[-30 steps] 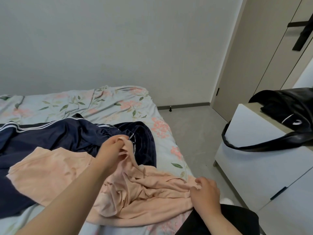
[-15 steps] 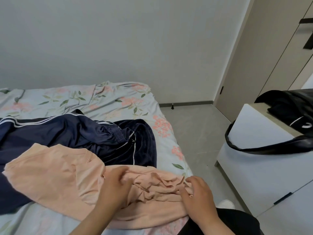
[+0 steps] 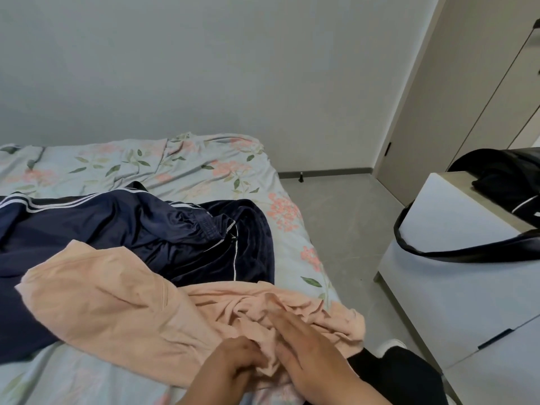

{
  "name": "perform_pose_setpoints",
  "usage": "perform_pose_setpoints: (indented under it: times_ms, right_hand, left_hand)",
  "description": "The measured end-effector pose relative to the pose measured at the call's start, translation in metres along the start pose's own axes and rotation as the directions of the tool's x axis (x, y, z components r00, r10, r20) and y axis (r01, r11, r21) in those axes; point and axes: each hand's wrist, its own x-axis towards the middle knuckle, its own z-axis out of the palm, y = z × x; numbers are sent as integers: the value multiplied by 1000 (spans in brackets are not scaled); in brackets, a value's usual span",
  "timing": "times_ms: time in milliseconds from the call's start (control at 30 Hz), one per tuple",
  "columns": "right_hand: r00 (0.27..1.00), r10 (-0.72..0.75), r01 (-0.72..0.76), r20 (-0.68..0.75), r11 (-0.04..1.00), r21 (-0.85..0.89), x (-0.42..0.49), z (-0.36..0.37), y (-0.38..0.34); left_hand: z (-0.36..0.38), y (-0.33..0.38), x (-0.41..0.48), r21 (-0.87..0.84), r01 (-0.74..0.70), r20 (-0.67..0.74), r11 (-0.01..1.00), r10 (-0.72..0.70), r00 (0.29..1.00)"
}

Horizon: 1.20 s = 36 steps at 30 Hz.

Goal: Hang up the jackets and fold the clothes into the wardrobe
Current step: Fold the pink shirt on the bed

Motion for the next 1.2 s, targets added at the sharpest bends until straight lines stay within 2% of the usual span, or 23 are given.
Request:
perform_pose_setpoints:
  times_ms: [33,67,133,167,200,233,267,333,400,500,600,667,733,767,800,833,900,933,967,1000,1067,1100,1200]
  right_hand:
    - [999,18,-20,40,999,49,0,4,-2]
    - [996,54,-60,76,995,84,0,7,-1]
    - [981,147,-163,127,979,125,0,11,2]
    - [971,191,-211,141,968,139,0,11,4]
    - [962,235,-256,139,953,161,0,11,5]
    - [952,282,-302,122,934,192,0,9,7]
    - [938,335,-347,90,910,229,-1,7,9]
    - [894,449,-430,11,849,308,-2,3,15]
    - [833,551,-503,-51,791,348,-1,0,20]
    - [682,700,-602,-215,703,378,1,-7,23]
    - [448,783,-582,-431,622,524,-1,-21,30]
    - [259,839,-536,-479,537,651,-6,-31,41]
    - [141,860,-556,-491,479,680,-10,-37,51]
    - [142,842,-617,-521,487,619,-11,-38,53]
    - [192,795,-684,-575,529,502,-12,-37,52]
    - [288,713,-714,-639,604,353,-12,-34,50]
    - [590,458,-605,-664,796,11,-12,-23,42]
    - [752,342,-479,-563,871,-112,-12,-16,37]
    - [883,265,-347,-388,924,-158,-10,-8,30]
    - [959,223,-250,-176,956,-151,-9,0,25]
    - [972,202,-183,119,970,-157,-6,14,23]
    - [968,206,-178,146,967,-184,-5,15,23]
    - [981,190,-179,31,958,-223,-6,8,27]
  left_hand:
    - [9,0,1,4,-26,42,1000,26,999]
    - [9,2,-3,51,24,152,998,-32,988]
    - [16,-12,-15,77,-24,208,997,7,978]
    - [17,-11,-20,46,11,231,999,-21,973]
    - [14,-10,-27,64,68,222,996,-80,972]
    - [7,-8,-31,120,52,104,991,-65,992]
    - [-2,-6,-38,229,34,71,973,-51,996]
    - [-17,-4,-39,490,67,25,869,-91,996]
    - [-32,-11,-39,657,129,-13,743,-160,987]
    - [-48,-27,-43,744,176,-138,645,-109,984]
    - [-54,-31,-39,674,181,-109,716,-146,983]
    - [-51,-30,-33,631,183,-85,754,-167,982]
    - [-46,-27,-25,584,243,-101,775,-227,969]
    - [-43,-26,-21,567,270,-117,778,-248,962]
    - [-41,-24,-18,555,295,-125,778,-272,954]
    - [-39,-21,-14,540,307,-115,783,-293,949]
    - [-34,-11,-7,468,290,-2,835,-327,945]
    - [-32,-5,-5,409,276,57,870,-326,944]
    - [-29,1,-3,321,277,88,906,-319,944]
    - [-26,8,-2,220,294,86,930,-318,944]
    - [-23,17,-3,-22,347,-7,938,-347,938]
    - [-24,20,-3,-148,390,-69,909,-403,913]
    - [-36,25,4,-374,481,-174,793,-570,803]
